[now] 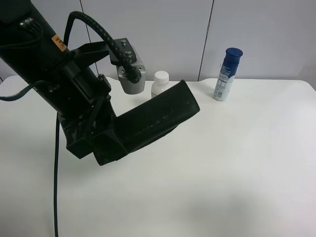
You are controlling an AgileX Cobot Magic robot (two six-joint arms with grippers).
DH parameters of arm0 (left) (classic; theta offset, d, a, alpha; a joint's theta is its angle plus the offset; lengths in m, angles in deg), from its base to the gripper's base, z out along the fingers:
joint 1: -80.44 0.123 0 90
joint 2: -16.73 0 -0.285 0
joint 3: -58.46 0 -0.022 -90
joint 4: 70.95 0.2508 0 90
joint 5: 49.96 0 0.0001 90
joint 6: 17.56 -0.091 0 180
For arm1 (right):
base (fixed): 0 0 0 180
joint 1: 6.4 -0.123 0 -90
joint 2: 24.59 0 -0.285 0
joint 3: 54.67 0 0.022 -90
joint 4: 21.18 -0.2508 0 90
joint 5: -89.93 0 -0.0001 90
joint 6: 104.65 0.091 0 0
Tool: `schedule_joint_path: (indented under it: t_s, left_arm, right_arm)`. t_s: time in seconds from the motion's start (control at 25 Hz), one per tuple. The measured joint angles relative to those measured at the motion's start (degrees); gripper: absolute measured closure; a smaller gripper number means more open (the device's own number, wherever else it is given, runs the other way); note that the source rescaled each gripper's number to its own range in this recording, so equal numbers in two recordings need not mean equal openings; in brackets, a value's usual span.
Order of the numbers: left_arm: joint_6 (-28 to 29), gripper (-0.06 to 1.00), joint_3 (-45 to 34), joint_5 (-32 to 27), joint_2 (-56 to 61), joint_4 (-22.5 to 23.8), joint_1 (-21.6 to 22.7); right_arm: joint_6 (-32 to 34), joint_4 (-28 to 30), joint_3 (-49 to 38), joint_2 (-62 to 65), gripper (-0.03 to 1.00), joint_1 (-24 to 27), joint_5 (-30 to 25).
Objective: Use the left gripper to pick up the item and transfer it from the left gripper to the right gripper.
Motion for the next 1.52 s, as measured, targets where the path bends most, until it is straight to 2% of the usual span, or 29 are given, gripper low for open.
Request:
schedule_joint_path:
  t_s: [0.2,0.36,0.8,1.2,1.36,1.52]
  left_arm:
    - [-0.74,0.89,0.00,0.00,0.00,0.00,0.00]
    - [-3.47,0.90,0.00,0.00,0.00,0.00,0.00]
    - [-7.80,0.91,0.00,0.02,0.00,0.00,0.00]
    - [-7.96,0.91,0.00,0.73,0.00,-0.12,0.00]
    - [-9.63,0.91,0.00,2.16,0.00,-1.55,0.00]
    - [-13.50,0.91,0.00,3.83,0.00,-5.39,0.00]
  right_arm:
    - [0.00,0.00,0.00,0.00,-0.03,0.00,0.00]
    - [0.00,-0.38,0.00,0.00,-0.03,0.00,0.00]
    - [-1.04,-21.68,11.57,-26.44,-0.03,0.00,-0.88]
    - [-17.32,-50.57,14.36,-44.48,-0.03,0.00,-0.71]
    - [-20.75,-55.53,14.35,-50.67,-0.03,0.00,-0.79]
    - [-21.30,-56.56,14.35,-56.08,-0.03,0.00,-2.03]
